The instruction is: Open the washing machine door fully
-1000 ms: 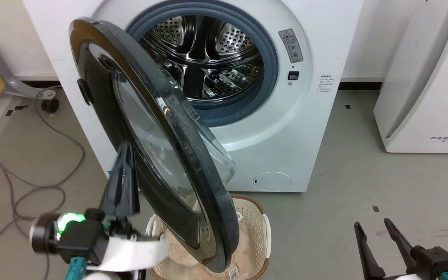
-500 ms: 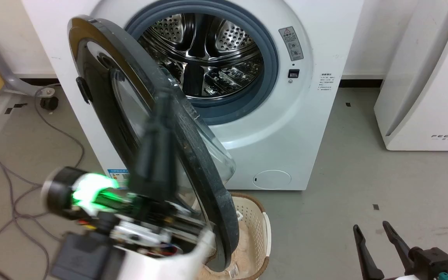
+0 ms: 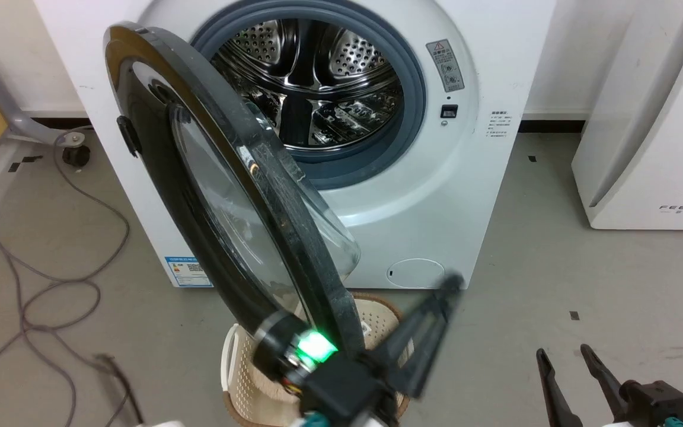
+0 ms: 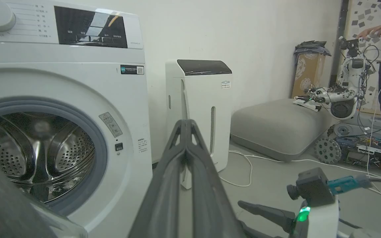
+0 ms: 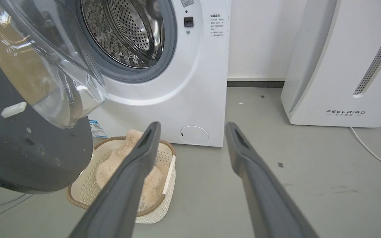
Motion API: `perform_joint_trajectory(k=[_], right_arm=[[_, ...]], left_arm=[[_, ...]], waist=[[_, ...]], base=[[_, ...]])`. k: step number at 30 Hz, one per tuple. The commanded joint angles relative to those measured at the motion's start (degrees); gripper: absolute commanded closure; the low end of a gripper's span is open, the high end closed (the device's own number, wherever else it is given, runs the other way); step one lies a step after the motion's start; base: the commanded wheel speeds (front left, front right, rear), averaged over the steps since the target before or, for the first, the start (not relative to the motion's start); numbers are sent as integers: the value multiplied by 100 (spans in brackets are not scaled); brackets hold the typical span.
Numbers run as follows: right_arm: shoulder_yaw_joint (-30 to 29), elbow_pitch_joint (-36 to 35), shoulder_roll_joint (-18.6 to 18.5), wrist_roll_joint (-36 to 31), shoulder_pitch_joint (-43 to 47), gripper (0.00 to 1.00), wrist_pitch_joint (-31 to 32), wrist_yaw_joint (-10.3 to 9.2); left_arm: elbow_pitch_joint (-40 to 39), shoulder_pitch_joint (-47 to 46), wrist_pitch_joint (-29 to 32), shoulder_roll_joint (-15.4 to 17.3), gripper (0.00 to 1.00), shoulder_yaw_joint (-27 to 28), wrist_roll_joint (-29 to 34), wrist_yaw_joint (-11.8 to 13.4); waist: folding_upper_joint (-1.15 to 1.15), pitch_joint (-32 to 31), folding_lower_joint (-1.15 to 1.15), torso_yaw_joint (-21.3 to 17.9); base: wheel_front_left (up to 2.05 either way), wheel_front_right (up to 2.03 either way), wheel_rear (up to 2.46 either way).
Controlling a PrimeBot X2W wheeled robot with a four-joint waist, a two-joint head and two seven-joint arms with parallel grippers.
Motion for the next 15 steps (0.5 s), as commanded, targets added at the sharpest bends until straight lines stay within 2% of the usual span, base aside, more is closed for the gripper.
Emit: perform_joint_trajectory(k=[1, 7, 15], right_arm=[[12, 23, 25, 22, 58, 0, 8, 20], [56, 89, 25, 51, 41, 0, 27, 20], [72, 167, 25, 71, 49, 0, 56, 20]], left_arm=[[112, 103, 93, 4, 100, -86, -37, -34], [857, 234, 471, 29, 100, -435, -137, -161], [1914, -24, 328, -48, 100, -220, -160, 130]], waist=[[0, 1, 0, 9], [0, 1, 0, 0], [0, 5, 0, -39]], base=[[0, 0, 0], [0, 0, 0], [0, 0, 0]])
